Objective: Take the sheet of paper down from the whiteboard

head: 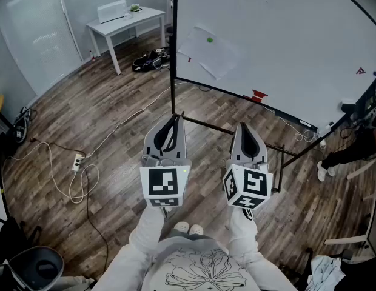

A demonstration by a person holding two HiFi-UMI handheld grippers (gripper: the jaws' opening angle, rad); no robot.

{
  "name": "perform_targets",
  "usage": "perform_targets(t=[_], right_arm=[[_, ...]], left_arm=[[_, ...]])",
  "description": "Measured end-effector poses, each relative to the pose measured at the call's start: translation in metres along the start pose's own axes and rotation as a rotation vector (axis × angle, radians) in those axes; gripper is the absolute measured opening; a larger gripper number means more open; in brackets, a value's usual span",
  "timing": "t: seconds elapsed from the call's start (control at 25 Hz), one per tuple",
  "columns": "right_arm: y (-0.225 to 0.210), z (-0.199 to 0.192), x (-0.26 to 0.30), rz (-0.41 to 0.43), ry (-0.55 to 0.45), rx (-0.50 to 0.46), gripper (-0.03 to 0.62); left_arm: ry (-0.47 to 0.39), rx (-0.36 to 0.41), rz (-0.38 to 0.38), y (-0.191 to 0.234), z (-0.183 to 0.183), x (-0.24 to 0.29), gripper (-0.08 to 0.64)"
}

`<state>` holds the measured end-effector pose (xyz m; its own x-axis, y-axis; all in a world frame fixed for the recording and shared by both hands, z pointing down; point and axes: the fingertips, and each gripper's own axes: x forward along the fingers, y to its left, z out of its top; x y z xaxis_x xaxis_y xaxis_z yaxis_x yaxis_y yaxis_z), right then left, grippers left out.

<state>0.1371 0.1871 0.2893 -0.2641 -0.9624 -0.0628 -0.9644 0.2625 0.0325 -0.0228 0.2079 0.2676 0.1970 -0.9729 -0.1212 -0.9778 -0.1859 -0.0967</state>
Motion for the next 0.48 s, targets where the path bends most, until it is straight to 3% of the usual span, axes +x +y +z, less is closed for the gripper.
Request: perform_targets(t=[0.48], right_arm=[[-0.013, -0.003, 0.008, 0.001, 0.001, 0.004, 0.003]], left_arm=[[0.005, 0.007, -0.001, -0.01, -0.002, 0.01, 0.015]])
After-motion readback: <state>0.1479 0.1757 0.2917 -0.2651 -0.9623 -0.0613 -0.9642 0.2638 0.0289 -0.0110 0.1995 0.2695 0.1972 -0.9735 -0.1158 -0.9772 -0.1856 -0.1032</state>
